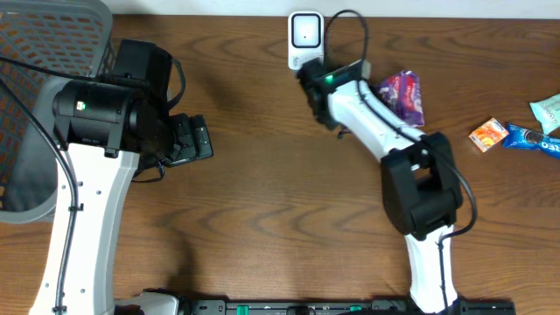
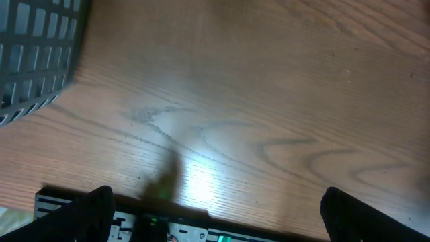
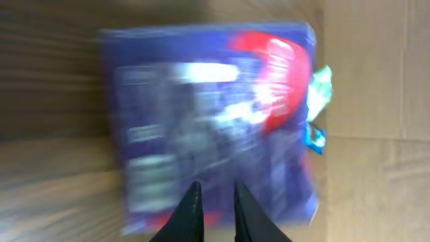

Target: Scan the item barcode

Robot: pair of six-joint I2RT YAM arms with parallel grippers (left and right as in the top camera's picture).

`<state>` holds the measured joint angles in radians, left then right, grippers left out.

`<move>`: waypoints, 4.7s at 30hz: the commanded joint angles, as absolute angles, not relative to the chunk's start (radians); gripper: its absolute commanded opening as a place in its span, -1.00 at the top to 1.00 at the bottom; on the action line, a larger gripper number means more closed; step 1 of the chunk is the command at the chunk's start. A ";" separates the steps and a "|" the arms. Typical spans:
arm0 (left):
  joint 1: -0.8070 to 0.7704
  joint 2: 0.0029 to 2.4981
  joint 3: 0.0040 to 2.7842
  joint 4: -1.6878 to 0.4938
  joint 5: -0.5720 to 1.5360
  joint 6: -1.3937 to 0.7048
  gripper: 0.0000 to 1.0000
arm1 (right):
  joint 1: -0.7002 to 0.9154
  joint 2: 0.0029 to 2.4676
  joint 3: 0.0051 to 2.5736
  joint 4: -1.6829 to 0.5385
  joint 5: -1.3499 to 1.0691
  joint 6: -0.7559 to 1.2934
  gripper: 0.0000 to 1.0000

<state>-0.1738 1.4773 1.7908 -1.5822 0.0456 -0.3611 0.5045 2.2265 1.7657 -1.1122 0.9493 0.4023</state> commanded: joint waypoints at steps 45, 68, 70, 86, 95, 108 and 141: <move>-0.171 1.483 1.791 -1.585 0.033 -0.348 -0.96 | 0.216 2.431 1.762 -0.793 0.786 0.036 -0.04; -0.171 1.483 1.791 -1.585 0.033 -0.348 -0.96 | 0.126 2.280 2.118 -1.076 -0.192 0.176 0.55; -0.171 1.483 1.791 -1.585 0.033 -0.348 -0.96 | 0.089 2.280 2.117 -1.092 -0.366 0.187 0.60; -0.171 1.483 1.791 -1.585 0.033 -0.348 -0.95 | -0.064 2.281 2.044 -1.097 -1.130 0.140 0.46; -0.171 1.483 1.791 -1.585 0.033 -0.348 -0.96 | -0.068 2.281 1.753 -0.952 -0.844 0.212 0.43; -0.171 1.483 1.791 -1.585 0.033 -0.348 -0.96 | -0.119 2.161 1.916 -1.200 -0.168 0.231 0.03; -0.171 1.483 1.791 -1.585 0.033 -0.348 -0.96 | 0.091 2.174 1.752 -1.063 -0.164 0.284 -0.18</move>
<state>-0.1738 1.4773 1.7908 -1.5822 0.0456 -0.3611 0.1177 2.1536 1.7916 -1.0966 -0.1001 0.2718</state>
